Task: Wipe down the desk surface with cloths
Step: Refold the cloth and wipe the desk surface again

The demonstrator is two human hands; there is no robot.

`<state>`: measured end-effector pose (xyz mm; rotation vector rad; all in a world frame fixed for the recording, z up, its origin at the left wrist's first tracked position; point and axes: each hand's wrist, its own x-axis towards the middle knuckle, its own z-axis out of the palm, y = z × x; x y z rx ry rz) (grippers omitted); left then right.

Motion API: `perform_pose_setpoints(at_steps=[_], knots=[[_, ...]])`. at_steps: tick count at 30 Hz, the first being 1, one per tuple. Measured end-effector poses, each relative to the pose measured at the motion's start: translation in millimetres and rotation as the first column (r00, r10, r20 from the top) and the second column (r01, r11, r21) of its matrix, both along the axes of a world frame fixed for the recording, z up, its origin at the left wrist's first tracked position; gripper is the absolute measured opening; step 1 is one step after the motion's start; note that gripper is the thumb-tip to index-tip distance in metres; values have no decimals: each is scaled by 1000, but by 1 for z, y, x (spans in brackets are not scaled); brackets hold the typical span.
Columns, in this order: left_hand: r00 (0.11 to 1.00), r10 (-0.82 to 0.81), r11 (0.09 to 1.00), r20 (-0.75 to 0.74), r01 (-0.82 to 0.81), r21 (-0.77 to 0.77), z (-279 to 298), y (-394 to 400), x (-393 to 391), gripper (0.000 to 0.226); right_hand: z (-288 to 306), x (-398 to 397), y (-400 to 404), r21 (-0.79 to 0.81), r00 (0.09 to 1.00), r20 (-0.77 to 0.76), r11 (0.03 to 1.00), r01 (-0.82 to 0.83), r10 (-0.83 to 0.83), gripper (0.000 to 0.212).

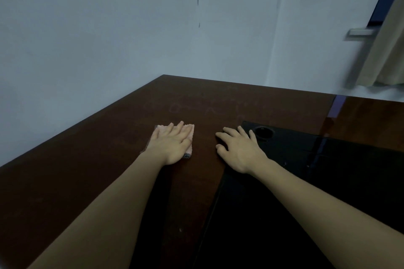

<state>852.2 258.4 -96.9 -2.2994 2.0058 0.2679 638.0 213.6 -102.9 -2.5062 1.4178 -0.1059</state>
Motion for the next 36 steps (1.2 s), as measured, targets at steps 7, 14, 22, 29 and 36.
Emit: perform_pose_setpoints(at_steps=[7, 14, 22, 29, 36], knots=[[956, -285, 958, 71, 285, 12, -2, 31, -12, 65, -1, 0, 2, -6, 1000, 8, 1000, -2, 2, 55], [943, -285, 958, 171, 284, 34, -1, 46, 37, 63, -3, 2, 0, -8, 1000, 4, 1000, 2, -2, 54], [992, 29, 1000, 119, -29, -1, -5, -32, 60, 55, -3, 2, -2, -5, 1000, -17, 1000, -5, 5, 54], [941, -305, 952, 147, 302, 43, -1, 17, 23, 56, -1, 3, 1, -3, 1000, -23, 1000, 1, -1, 55], [926, -350, 935, 139, 353, 3, -9, 54, 69, 51, -1, 2, 2, -15, 1000, -30, 1000, -2, 1, 55]])
